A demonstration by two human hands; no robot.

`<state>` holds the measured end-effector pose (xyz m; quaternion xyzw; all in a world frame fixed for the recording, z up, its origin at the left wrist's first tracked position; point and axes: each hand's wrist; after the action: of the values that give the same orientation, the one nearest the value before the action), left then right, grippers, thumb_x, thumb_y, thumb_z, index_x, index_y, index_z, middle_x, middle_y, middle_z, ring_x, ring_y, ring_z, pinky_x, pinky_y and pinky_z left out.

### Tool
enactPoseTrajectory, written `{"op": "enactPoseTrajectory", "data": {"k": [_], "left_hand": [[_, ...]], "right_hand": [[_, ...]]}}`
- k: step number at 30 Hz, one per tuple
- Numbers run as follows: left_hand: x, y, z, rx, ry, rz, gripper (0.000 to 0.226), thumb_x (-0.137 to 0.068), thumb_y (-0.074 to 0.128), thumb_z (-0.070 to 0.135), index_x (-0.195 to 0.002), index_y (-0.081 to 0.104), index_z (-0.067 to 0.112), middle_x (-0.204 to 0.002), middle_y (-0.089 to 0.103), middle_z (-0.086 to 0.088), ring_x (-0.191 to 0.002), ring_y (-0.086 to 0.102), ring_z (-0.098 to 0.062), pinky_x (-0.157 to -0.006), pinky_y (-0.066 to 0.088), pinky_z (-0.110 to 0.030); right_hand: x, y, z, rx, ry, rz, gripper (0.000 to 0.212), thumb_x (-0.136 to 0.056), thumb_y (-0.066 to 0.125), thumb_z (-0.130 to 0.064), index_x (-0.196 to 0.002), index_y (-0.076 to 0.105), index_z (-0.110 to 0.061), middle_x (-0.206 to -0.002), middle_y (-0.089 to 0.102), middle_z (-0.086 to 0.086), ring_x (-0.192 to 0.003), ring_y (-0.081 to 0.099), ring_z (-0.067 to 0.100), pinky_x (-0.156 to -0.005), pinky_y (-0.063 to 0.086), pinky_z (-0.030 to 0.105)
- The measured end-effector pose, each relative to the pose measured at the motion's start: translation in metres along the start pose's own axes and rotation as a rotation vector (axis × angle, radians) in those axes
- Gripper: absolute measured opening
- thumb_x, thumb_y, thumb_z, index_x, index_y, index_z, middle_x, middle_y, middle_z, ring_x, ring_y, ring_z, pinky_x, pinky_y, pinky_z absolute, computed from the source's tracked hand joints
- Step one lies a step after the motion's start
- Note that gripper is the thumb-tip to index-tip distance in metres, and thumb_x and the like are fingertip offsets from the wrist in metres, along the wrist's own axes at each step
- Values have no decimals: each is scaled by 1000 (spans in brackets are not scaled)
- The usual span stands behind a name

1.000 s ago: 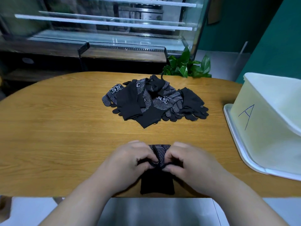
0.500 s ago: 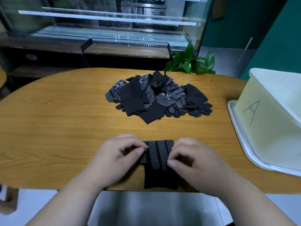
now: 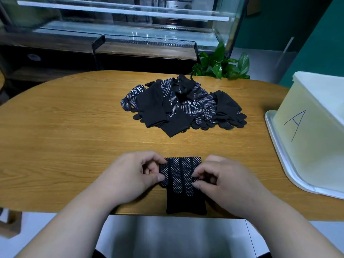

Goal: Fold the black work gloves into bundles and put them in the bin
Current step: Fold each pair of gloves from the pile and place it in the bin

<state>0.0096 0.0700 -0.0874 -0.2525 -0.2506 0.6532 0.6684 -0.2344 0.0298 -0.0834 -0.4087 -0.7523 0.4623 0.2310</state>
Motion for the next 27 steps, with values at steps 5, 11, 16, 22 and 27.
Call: {"op": "enactPoseTrajectory", "data": {"k": [5, 11, 16, 22, 27], "left_hand": [[1, -1, 7, 138, -86, -16, 26, -77, 84, 18, -88, 70, 37, -68, 68, 23, -59, 56, 6, -62, 40, -6], [0, 1, 7, 57, -116, -55, 19, -76, 84, 28, -87, 71, 36, -70, 68, 23, -61, 55, 5, -62, 41, -10], [-5, 4, -3, -97, 24, -7, 23, -68, 89, 35, -85, 74, 34, -75, 61, 9, -82, 54, -2, -67, 39, -13], [-2, 2, -5, -33, 93, -17, 21, -70, 88, 32, -85, 73, 37, -86, 65, 23, -78, 59, -2, -69, 42, -14], [-5, -10, -7, 13, 74, 152, 19, -82, 78, 22, -83, 71, 40, -74, 65, 14, -63, 53, 0, -60, 37, -9]], "right_hand": [[2, -2, 0, 13, -22, 0, 11, -87, 71, -41, -97, 67, -38, -93, 55, -24, -88, 52, -4, -66, 35, 9], [3, -5, -1, -47, -35, -12, 21, -86, 59, -56, -93, 67, -38, -95, 57, -22, -88, 56, 1, -72, 44, 21], [-1, 0, -8, 72, -23, 28, 26, -85, 63, -61, -85, 60, -35, -89, 55, -16, -80, 52, 3, -59, 33, 15], [-2, 2, -10, 23, 0, 73, 30, -78, 67, -62, -79, 56, -33, -92, 52, -16, -82, 52, 6, -59, 35, 17], [-7, -7, 1, -219, 72, 325, 18, -77, 76, -40, -70, 63, -30, -80, 57, -12, -80, 55, 6, -64, 37, 12]]}}
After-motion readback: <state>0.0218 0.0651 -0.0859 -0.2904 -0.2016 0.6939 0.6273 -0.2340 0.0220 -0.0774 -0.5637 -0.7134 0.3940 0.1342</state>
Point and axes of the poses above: each hand's wrist, its own x-axis away from the middle knuckle, its own y-axis out of the palm, z = x × y
